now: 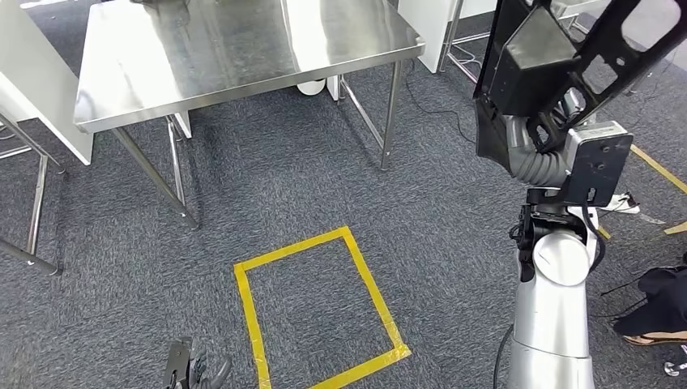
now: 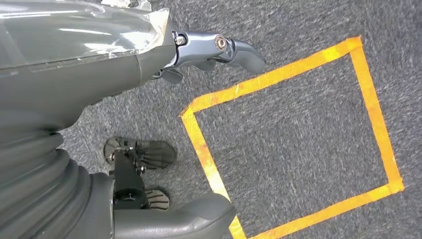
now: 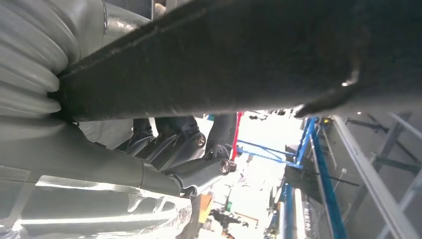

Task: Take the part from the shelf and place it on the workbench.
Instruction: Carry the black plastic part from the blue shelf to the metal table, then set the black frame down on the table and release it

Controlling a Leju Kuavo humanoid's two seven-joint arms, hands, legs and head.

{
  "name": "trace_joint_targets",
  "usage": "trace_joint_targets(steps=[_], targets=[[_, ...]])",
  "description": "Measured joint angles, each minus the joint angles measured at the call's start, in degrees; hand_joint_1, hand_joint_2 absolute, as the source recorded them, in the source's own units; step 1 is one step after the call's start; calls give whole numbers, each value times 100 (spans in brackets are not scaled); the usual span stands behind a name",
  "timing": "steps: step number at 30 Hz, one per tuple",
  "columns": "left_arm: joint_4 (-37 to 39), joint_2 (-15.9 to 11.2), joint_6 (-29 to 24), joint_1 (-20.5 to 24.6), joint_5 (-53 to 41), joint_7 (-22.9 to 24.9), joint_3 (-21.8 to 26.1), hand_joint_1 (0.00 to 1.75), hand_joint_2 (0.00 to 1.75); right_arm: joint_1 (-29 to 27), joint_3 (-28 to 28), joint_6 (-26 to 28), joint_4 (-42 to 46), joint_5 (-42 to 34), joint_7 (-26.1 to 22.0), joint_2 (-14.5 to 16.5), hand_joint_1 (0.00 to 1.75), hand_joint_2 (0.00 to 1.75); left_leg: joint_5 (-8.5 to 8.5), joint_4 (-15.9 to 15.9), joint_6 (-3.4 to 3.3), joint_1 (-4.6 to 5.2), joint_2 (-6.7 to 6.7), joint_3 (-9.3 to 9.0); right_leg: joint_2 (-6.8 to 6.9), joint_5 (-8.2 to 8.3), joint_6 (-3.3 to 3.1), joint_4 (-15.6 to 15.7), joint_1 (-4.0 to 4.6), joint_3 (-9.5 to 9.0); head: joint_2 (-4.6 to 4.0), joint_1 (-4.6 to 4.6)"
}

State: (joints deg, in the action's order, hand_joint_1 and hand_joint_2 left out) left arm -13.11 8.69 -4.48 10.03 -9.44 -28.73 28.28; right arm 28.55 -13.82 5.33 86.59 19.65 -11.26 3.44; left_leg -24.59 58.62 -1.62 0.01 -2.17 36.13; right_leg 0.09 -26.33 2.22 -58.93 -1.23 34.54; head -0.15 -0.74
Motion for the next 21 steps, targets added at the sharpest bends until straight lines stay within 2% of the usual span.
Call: trace_joint_targets(steps=[2,3,4,6,7,8,9,11,12,14,16,18,19,21], targets=[[-1,-9,-4,-3,-2,1,-1,0,175,16,9,-3,4,7,-4,17,175,175,-48,53,53,-18,31,32,3,10,-79,11,-21,-14,0,-7],[-2,-13,-6,0,-2,4,-4,0,175,26,10,-7,8,9,-9,31,175,175,-137,191,83,-26,65,96,4,10,-124,19,-35,-26,0,-24],[-2,-16,-9,3,-4,13,-9,0,175,33,11,-11,11,12,-14,42,175,175,-272,444,113,-35,103,216,4,4,-161,24,-44,-39,0,-38],[-2,-14,-14,1,-8,37,-25,0,175,31,17,-24,14,21,-27,54,175,175,-583,1194,155,-52,160,587,5,-16,-216,24,-29,-52,0,-63],[-2,-15,-16,-5,-9,51,-32,0,175,29,21,-32,13,29,-31,54,175,175,-660,1496,162,-58,171,753,5,-28,-230,24,-20,-60,0,-62],[-2,-16,-18,-10,-9,64,-36,0,175,27,26,-41,13,35,-36,54,175,175,-639,1616,157,-60,179,835,6,-41,-242,24,-10,-72,0,-64],[-2,-19,-20,-13,-9,78,-37,0,175,27,31,-50,13,42,-40,54,175,175,-514,1504,137,-59,183,800,5,-56,-249,24,-2,-92,0,-64],[-2,-29,-23,-11,-9,96,-38,0,175,31,39,-63,13,51,-52,54,175,175,-141,787,49,-40,207,456,6,-96,-241,28,8,-153,0,-62],[-2,-34,-24,-6,-9,100,-39,0,175,40,43,-67,13,54,-60,53,175,175,-38,424,0,-16,233,267,7,-118,-223,30,24,-173,0,-58],[-4,-42,-28,2,-8,106,-47,0,175,53,51,-68,12,54,-72,51,175,175,-31,40,-77,36,269,68,13,-134,-160,36,38,-199,0,-57],[-8,-44,-31,1,-6,110,-58,0,175,51,59,-69,13,57,-76,51,175,175,-73,-51,-131,51,255,-13,20,-112,-76,14,49,-224,0,-61],[-10,-45,-28,2,-5,109,-69,0,175,55,64,-69,14,59,-78,48,175,175,-75,-120,-185,32,229,-154,18,-163,-25,-164,50,-166,0,-50],[-13,-45,-25,7,-5,109,-73,0,175,64,64,-69,14,59,-79,45,175,175,-79,-139,-205,20,213,-221,14,-242,-20,-384,43,-45,0,-43],[-15,-41,-16,13,-4,111,-77,0,175,61,64,-69,13,59,-80,33,175,175,-123,-142,-227,15,186,-276,6,-443,-20,-1040,30,363,0,-31]])
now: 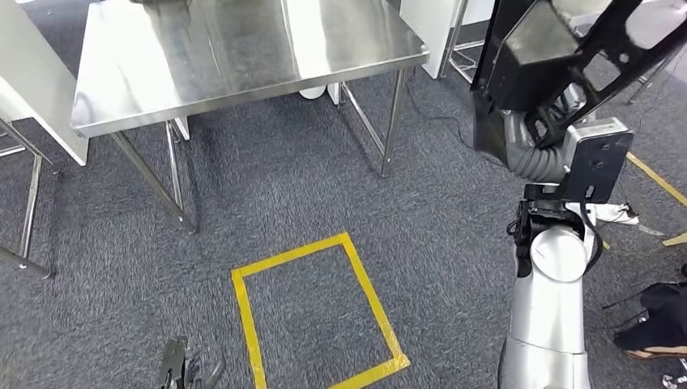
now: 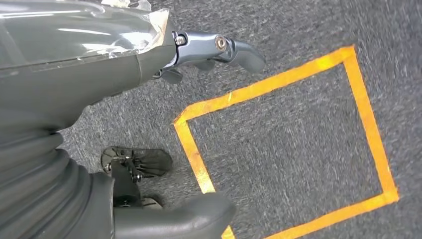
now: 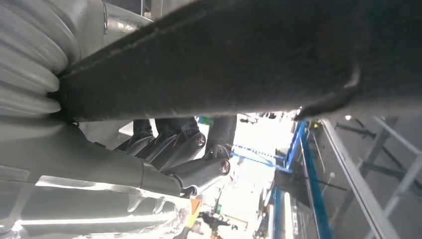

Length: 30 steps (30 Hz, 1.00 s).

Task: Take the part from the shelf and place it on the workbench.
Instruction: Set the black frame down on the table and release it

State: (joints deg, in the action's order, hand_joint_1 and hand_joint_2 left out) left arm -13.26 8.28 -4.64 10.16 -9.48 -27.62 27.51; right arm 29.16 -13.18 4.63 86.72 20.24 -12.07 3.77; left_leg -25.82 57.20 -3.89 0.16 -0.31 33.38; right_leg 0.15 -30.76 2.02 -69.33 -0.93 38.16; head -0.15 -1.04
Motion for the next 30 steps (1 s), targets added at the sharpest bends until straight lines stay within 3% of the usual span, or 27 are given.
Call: trace_joint_targets(steps=[2,3,5,6,8,10,11,13,14,16,17,18,19,21,23,27,28,30], targets=[[-1,11,11,-16,1,4,-2,0,175,-39,3,0,-1,0,0,-14,175,175,-65,3,9,-1,-42,-57,-2,-73,36,-412,-9,370,0,5],[-1,19,16,-26,2,8,-2,0,175,-55,4,0,-1,0,0,-19,175,175,-105,5,24,-5,-64,-103,-2,17,75,-339,-16,419,0,9],[-1,31,22,-35,3,13,-2,0,175,-65,3,0,-1,0,-1,-20,175,175,-209,8,70,-20,-96,-227,0,444,194,366,-39,226,0,16],[-1,34,24,-34,4,15,-1,0,175,-63,1,0,-3,0,-2,-20,175,175,-262,13,102,-23,-106,-285,2,612,210,726,-34,106,0,22],[-1,34,28,-30,7,19,0,0,175,-55,-2,0,-4,2,-4,-16,175,175,-353,21,175,-14,-112,-337,-4,753,102,1110,-4,-53,0,26],[-1,32,29,-31,10,28,0,0,175,-52,0,0,-3,4,-5,-10,175,175,-394,38,223,-10,-109,-352,-15,706,-65,1124,12,-113,0,15],[-1,29,29,-32,10,31,-1,0,175,-52,2,0,-1,5,-5,-4,175,175,-396,98,239,-16,-98,-331,-19,697,-106,1131,-3,-142,0,7],[-2,28,30,-25,8,33,-2,0,175,-38,-2,0,2,9,-8,8,175,175,-404,524,289,-32,-59,-75,-22,644,-183,1145,-26,-239,0,-7],[-2,28,32,-26,7,34,-2,0,175,-36,-7,0,2,11,-9,14,175,175,-459,878,319,-38,-34,163,-22,608,-212,1152,-27,-283,0,-12],[-1,31,36,-42,6,42,-2,0,175,-54,-14,0,-1,15,-9,17,175,175,-710,1541,363,-46,-12,684,-25,517,-250,1155,-23,-374,0,-18],[-1,30,37,-54,6,45,-2,0,175,-69,-16,0,-1,17,-9,17,175,175,-813,1699,367,-46,-9,875,-29,464,-251,1155,-18,-432,0,-20],[-1,29,39,-64,6,47,-2,0,175,-81,-15,0,-1,17,-9,17,175,175,-813,1682,355,-42,-9,979,-32,408,-253,1155,-10,-504,0,-19],[-1,26,41,-69,5,48,-2,0,175,-86,-16,-1,-1,17,-9,18,175,175,-674,1486,322,-35,-9,989,-35,348,-251,1157,2,-589,0,-19],[-1,12,47,-75,4,48,-2,0,175,-82,-17,0,-2,17,-10,21,175,175,-66,775,192,11,-7,843,-37,225,-242,1165,28,-760,0,-14],[-1,-5,51,-82,3,49,-2,0,175,-72,-20,-1,-3,20,-8,26,175,175,328,256,64,80,-56,696,-63,103,-201,1190,60,-877,0,-11],[-5,-3,53,-86,3,52,-2,0,175,-47,-20,-3,8,22,-10,45,175,175,328,38,-14,90,-87,411,-87,37,-83,1004,111,-978,0,-9],[-7,1,53,-76,3,53,-2,0,175,-34,-19,-3,11,22,-12,44,175,175,314,28,-42,84,-78,325,-84,14,-64,802,105,-877,0,-2],[-9,5,52,-59,2,53,-2,0,175,-31,-18,-4,12,22,-13,43,175,175,245,18,-81,78,-73,229,-78,-133,-54,110,88,-424,0,6]])
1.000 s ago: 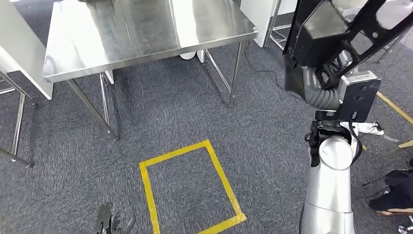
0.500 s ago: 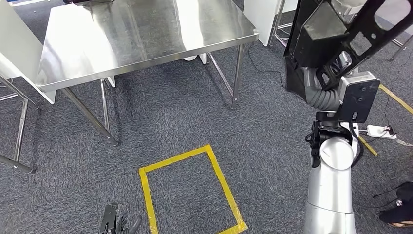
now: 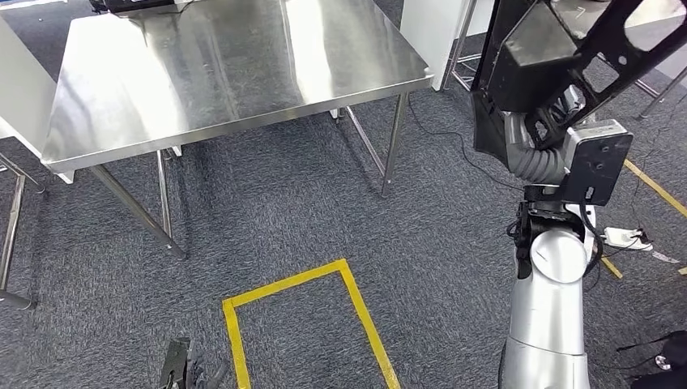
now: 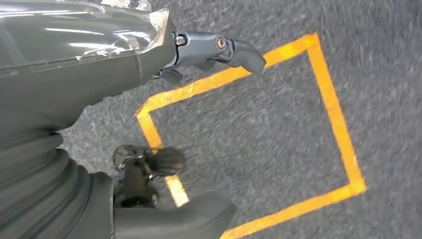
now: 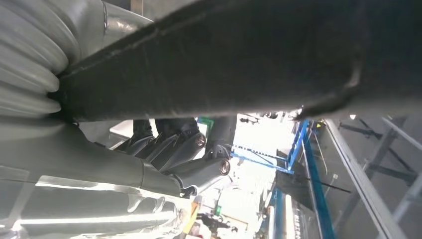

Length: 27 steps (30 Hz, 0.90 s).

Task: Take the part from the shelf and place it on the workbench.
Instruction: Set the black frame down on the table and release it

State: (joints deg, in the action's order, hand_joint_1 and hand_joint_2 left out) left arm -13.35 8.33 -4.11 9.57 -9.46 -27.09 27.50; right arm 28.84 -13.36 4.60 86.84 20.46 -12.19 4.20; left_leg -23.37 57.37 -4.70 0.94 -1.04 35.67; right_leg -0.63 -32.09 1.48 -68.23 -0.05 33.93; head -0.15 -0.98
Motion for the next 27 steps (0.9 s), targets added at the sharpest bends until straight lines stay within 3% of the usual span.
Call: trace_joint_targets(steps=[2,3,4,5,6,7,8,9,12,13,15,17,19,20,21,22,24,25,27], targets=[[-1,6,1,-2,0,1,0,0,175,-26,1,0,0,0,1,-2,175,175,-103,1,-7,-1,-18,-88,1,-258,6,-542,-16,485,0,1],[-1,10,1,-12,-1,1,0,0,175,-40,2,0,0,1,1,-3,175,175,-164,2,1,-4,-33,-154,3,-330,25,-566,-26,617,0,3],[-1,14,1,-21,-1,1,0,0,175,-49,3,0,0,1,1,-4,175,175,-229,2,14,-7,-50,-233,5,-296,60,-407,-37,660,0,5],[-1,18,1,-26,-1,1,0,0,175,-53,3,1,0,1,1,-7,175,175,-299,3,32,-12,-64,-322,8,-127,121,-92,-51,636,0,8],[1,20,1,-32,-1,1,0,0,175,-57,2,1,-5,1,1,-11,175,175,-372,2,55,-12,-75,-383,19,190,197,308,-61,585,0,19],[2,21,1,-36,-1,3,0,0,175,-62,1,1,-11,-1,-2,-18,175,175,-444,11,81,-7,-84,-451,37,512,232,659,-66,541,0,25],[3,21,1,-38,-1,4,0,0,175,-65,-1,1,-18,1,0,-24,175,175,-511,9,114,0,-90,-491,47,778,222,904,-58,486,0,39],[2,21,2,-40,-2,5,0,0,175,-67,1,0,-23,2,3,-28,175,175,-556,10,146,8,-95,-521,59,944,165,1038,-52,454,0,53],[-4,18,2,-35,-5,6,0,0,175,-47,15,1,-8,2,4,-28,175,175,-604,87,227,4,-76,-567,60,937,-73,1119,-86,278,0,58],[-5,16,2,-28,-5,5,-1,0,175,-38,16,2,-2,2,1,-26,175,175,-603,267,255,-6,-50,-480,59,911,-125,1142,-102,201,0,48],[-7,16,18,-19,-7,3,-2,0,175,-40,15,1,2,-1,-1,-23,175,175,-685,984,334,-46,9,-39,58,825,-196,1176,-114,60,0,37],[-7,18,38,-31,-11,7,-2,0,175,-70,16,0,2,-3,1,-23,175,175,-969,1609,404,-96,38,467,53,711,-209,1180,-115,-63,0,33],[-7,14,44,-46,-22,16,-2,0,175,-102,26,1,2,-2,4,-24,175,175,-1140,1603,445,-136,61,706,41,571,-192,1180,-120,-235,0,33],[-7,9,44,-48,-32,23,-2,0,175,-109,31,2,2,1,7,-23,175,175,-1044,1369,449,-149,74,716,36,490,-177,1181,-122,-340,0,32],[-7,4,44,-50,-43,30,-1,0,175,-111,36,4,3,5,9,-23,175,175,-766,1011,439,-157,83,662,33,408,-159,1184,-124,-448,0,32],[-7,-1,42,-54,-54,38,-1,0,175,-109,39,7,2,13,11,-23,175,175,-386,617,415,-148,89,604,30,324,-134,1180,-116,-546,0,32],[-5,-9,34,-63,-68,63,-1,0,175,-107,44,17,8,43,25,-22,175,175,175,125,352,-123,86,487,13,163,-69,1195,-87,-672,0,31],[-5,-12,30,-64,-74,74,-2,0,175,-105,47,24,16,64,36,-22,175,175,270,40,321,-107,78,450,5,121,-27,1179,-69,-729,0,30],[-9,-10,22,-47,-92,85,-3,0,175,-98,54,47,60,113,59,-20,175,175,255,20,258,-95,73,303,0,92,33,1121,-58,-799,0,29]])
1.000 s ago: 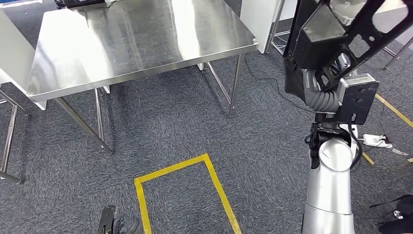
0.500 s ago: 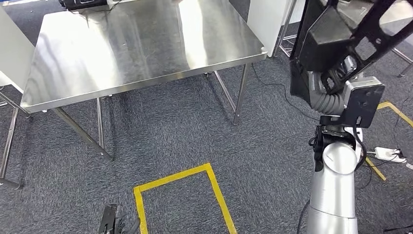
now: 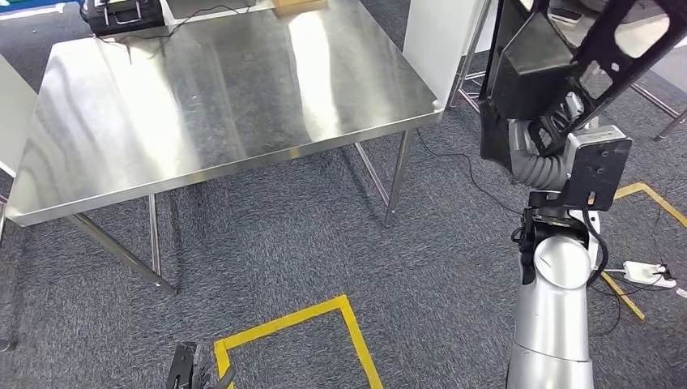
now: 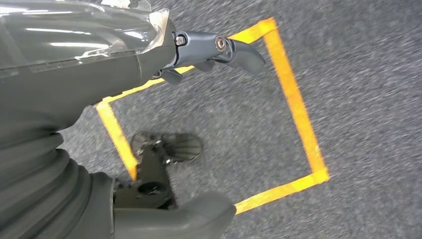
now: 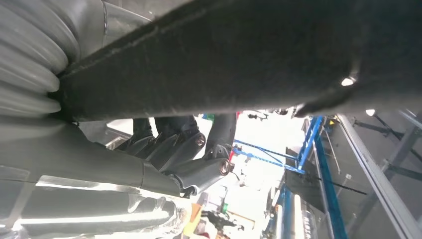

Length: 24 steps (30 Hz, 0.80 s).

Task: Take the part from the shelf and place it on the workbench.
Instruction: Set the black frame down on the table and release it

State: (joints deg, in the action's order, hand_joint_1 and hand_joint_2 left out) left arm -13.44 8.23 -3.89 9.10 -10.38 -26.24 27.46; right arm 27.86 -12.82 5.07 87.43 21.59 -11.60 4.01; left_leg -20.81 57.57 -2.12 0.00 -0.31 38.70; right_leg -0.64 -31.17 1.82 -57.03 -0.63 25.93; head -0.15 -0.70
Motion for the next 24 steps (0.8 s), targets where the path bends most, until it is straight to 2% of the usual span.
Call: trace_joint_targets(steps=[1,2,4,5,6,7,8,9,10,11,12,13,16,17,19,21,22,23,24], targets=[[-3,2,-15,12,-10,9,-1,0,175,4,4,13,21,17,9,-1,175,175,-21,-21,-42,1,-1,-71,2,14,18,-163,-3,40,0,-2],[-6,1,-42,22,-22,41,-1,0,175,3,6,22,38,31,28,-1,175,175,-46,-31,-86,1,1,-144,3,7,21,-419,-8,187,0,0],[-8,-7,-110,8,-40,121,-1,0,175,-57,20,36,34,44,50,-8,175,175,-134,-43,-152,2,-13,-242,9,-132,5,-1161,-9,710,0,4],[-7,-10,-132,-22,-48,147,-1,0,175,-118,33,50,16,45,27,-15,175,175,-187,-43,-165,4,-28,-285,8,-279,-11,-1461,-8,983,0,5],[-4,-11,-140,-70,-55,146,-1,0,175,-189,50,68,-12,47,-20,-24,175,175,-247,-43,-169,7,-48,-341,9,-437,-23,-1614,-6,1197,0,4],[-1,-12,-141,-124,-65,134,-1,0,175,-251,66,85,-46,47,-74,-29,175,175,-310,-43,-168,13,-69,-408,9,-533,-18,-1594,-4,1325,0,7],[4,-11,-140,-172,-72,123,-1,0,175,-294,79,98,-79,46,-121,-32,175,175,-377,-43,-162,21,-88,-486,9,-508,5,-1406,-4,1375,0,6],[9,-9,-140,-205,-79,117,-1,0,175,-316,88,104,-106,45,-145,-33,175,175,-442,-43,-153,29,-103,-567,12,-332,51,-1090,-4,1363,0,7],[15,-7,-141,-224,-84,115,-1,0,175,-325,93,107,-130,45,-156,-34,175,175,-507,-42,-139,37,-116,-633,18,-4,105,-706,0,1327,0,10],[22,-5,-144,-230,-85,117,0,0,175,-326,98,110,-150,44,-162,-36,175,175,-574,-37,-119,49,-134,-694,25,321,125,-377,5,1288,0,7],[27,-5,-148,-231,-86,121,1,0,175,-327,102,111,-166,46,-163,-37,175,175,-638,-37,-89,60,-147,-736,30,594,113,-156,24,1234,0,9],[31,-5,-152,-234,-86,126,1,0,175,-328,109,114,-179,47,-165,-36,175,175,-681,-18,-57,70,-157,-771,31,775,58,-41,36,1200,0,10],[35,-17,-158,-236,-86,134,1,0,175,-323,130,130,-194,48,-169,-29,175,175,-751,156,28,73,-128,-796,24,833,-162,24,-5,998,0,18],[35,-22,-158,-233,-86,133,1,0,175,-311,133,132,-196,49,-170,-25,175,175,-807,338,55,65,-100,-716,25,805,-218,43,-27,917,0,17],[37,-27,-160,-227,-89,133,0,0,175,-288,134,132,-201,51,-171,-11,175,175,-1047,974,130,28,-56,-352,28,724,-294,67,-41,793,0,20],[40,-28,-160,-233,-92,135,1,0,175,-284,134,132,-214,51,-169,-3,175,175,-1303,1547,210,-31,-45,91,19,622,-302,66,-41,693,0,16],[42,-29,-160,-236,-92,136,1,0,175,-289,135,132,-224,51,-168,-3,175,175,-1311,1615,238,-57,-34,226,11,566,-289,65,-43,631,0,15],[43,-31,-162,-238,-91,137,2,0,175,-293,136,132,-234,51,-167,-3,175,175,-1186,1486,253,-78,-20,265,5,508,-273,64,-45,556,0,13],[44,-33,-164,-238,-90,137,2,0,175,-293,137,132,-243,51,-167,-2,175,175,-945,1189,252,-91,-6,220,-3,447,-253,62,-47,469,1,15]])
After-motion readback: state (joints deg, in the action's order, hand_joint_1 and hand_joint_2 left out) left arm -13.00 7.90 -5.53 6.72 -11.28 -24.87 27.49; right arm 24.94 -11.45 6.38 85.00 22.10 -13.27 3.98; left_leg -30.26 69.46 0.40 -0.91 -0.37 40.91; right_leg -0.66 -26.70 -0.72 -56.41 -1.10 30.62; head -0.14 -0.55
